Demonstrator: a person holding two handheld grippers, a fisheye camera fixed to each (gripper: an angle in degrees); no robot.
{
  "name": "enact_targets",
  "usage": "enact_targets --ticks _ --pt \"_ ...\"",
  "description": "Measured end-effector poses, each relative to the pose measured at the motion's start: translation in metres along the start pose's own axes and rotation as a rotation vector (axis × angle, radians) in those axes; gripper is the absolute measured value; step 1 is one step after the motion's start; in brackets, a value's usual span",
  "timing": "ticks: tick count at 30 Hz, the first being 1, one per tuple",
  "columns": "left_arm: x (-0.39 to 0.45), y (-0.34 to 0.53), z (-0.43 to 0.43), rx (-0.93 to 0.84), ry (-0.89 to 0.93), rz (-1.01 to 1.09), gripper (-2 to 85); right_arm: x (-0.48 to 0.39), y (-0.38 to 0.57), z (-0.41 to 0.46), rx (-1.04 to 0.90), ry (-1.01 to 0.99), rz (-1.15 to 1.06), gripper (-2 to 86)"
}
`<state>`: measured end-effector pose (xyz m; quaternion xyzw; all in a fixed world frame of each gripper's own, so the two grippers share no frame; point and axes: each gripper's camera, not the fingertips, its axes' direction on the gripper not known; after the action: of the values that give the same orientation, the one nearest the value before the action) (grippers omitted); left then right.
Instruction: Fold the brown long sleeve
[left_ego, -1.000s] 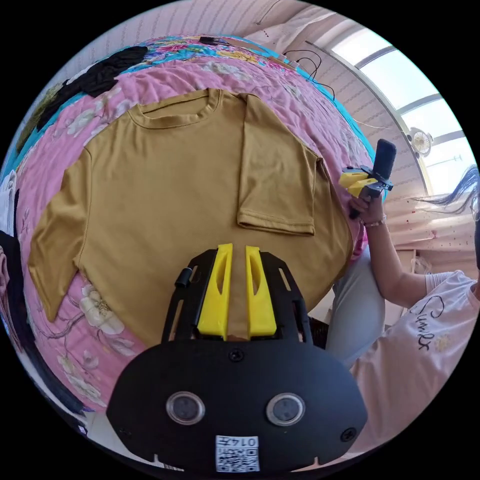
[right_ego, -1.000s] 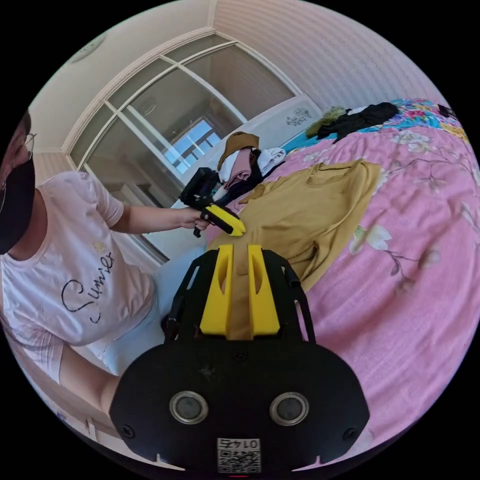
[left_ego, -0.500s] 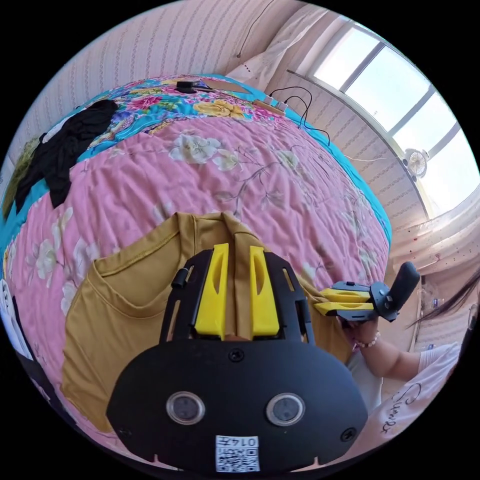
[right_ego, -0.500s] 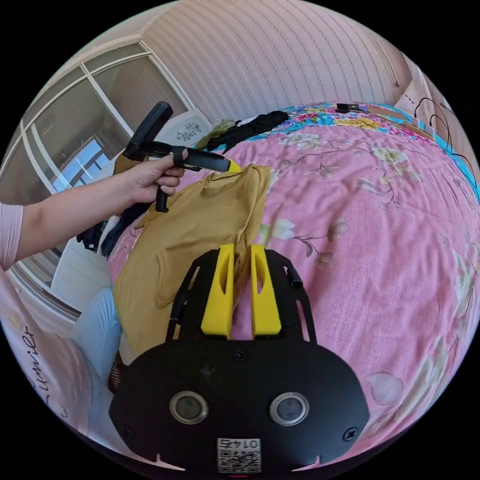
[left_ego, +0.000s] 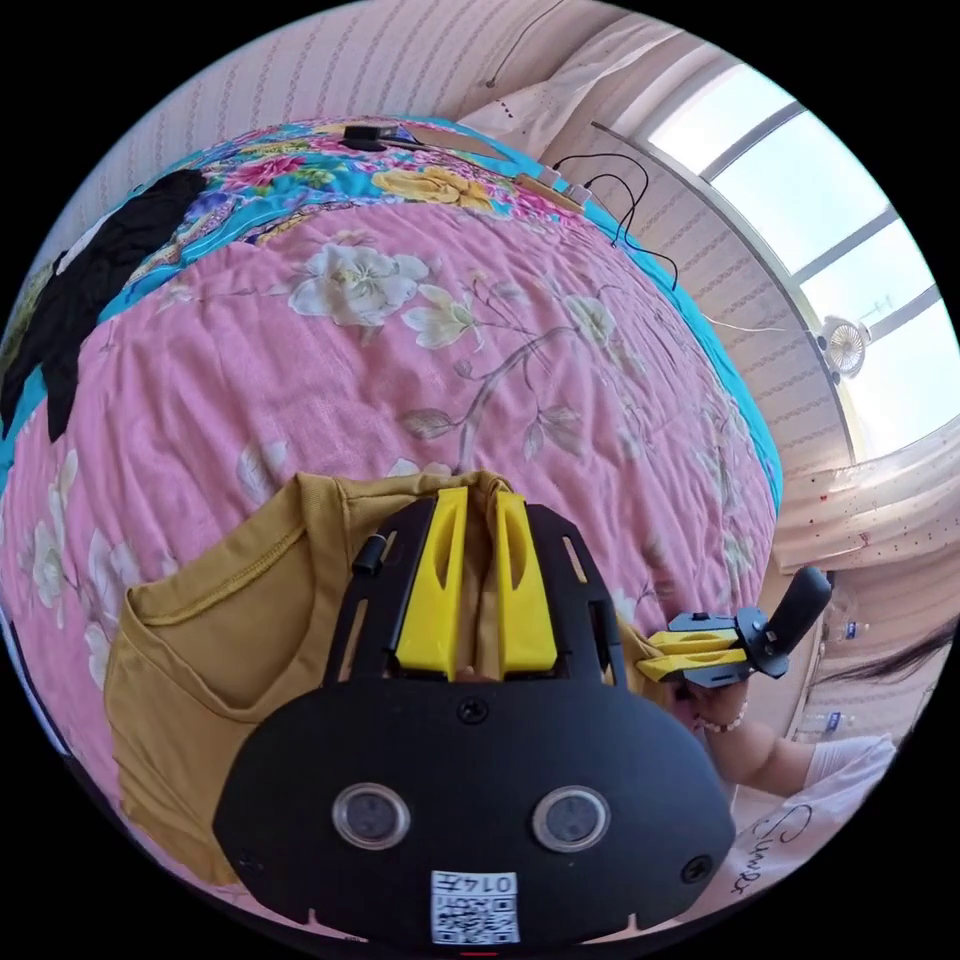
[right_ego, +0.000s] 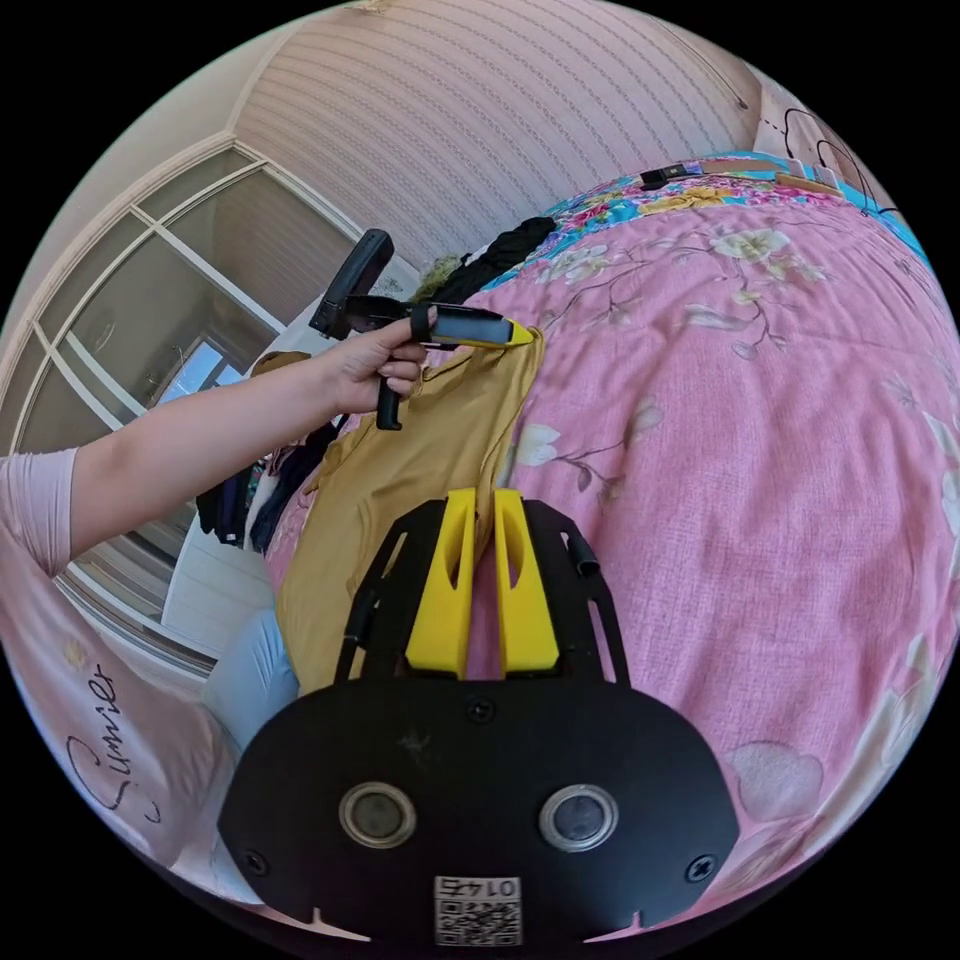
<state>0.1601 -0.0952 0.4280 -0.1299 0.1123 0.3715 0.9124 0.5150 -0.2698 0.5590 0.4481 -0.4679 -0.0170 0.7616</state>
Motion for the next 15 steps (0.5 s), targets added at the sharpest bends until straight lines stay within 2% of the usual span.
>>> enact_targets --ticks 3,6,11,13,15 --pt "-0.015 0.043 -0.055 0.065 -0.045 0.03 5.9 0.007 0.002 0.01 0.006 -0.007 0.02 3.7" --pt "-0.039 0.123 -0.116 0.136 -0.099 0.027 5.8 0.007 0.006 0.014 0.005 0.026 0.056 5.2" --pt "-0.11 0.314 -0.195 0.242 -0.206 -0.256 5.0 -0.035 0.014 0.014 0.048 0.21 0.033 5.9" --pt "-0.135 0.365 -0.209 0.257 -0.246 -0.38 5.0 -0.06 0.008 0.027 0.044 0.198 -0.015 4.5" --pt "-0.156 0.407 -0.22 0.329 -0.279 -0.498 5.1 -0.089 -0.009 0.06 -0.02 0.1 -0.08 3.7"
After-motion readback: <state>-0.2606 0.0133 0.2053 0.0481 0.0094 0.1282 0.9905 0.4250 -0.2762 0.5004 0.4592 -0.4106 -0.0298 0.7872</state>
